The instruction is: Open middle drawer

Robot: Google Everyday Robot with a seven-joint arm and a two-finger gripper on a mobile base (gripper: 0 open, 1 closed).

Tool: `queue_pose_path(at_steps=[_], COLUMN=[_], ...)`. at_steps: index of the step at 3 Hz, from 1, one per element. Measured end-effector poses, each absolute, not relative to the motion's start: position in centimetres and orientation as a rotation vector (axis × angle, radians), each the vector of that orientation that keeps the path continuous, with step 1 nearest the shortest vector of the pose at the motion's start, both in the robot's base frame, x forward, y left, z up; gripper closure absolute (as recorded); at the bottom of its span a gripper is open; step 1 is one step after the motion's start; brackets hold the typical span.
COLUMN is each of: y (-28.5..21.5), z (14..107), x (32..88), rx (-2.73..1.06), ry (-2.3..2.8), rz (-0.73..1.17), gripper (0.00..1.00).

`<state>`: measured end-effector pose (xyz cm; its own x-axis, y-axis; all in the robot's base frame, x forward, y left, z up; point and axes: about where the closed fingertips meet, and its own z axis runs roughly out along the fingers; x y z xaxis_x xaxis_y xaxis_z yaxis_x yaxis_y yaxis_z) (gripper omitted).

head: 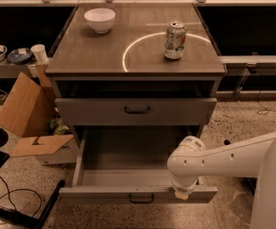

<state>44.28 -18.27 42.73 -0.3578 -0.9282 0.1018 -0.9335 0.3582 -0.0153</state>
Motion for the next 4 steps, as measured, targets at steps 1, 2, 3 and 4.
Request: queue_pose_path(at_steps=[1, 2, 3, 4], y=[-18.27, -18.27, -18.27, -18.27], z=[42.73, 42.73, 42.73, 42.73], x=[44.28, 44.27, 44.27, 44.27], rx=[1.735, 1.735, 1.735, 1.735], ry=[-2.526, -2.526, -2.526, -2.526], rz=[0.108, 0.108, 0.108, 0.108], gripper=[0.42, 0.17, 0.0, 0.0])
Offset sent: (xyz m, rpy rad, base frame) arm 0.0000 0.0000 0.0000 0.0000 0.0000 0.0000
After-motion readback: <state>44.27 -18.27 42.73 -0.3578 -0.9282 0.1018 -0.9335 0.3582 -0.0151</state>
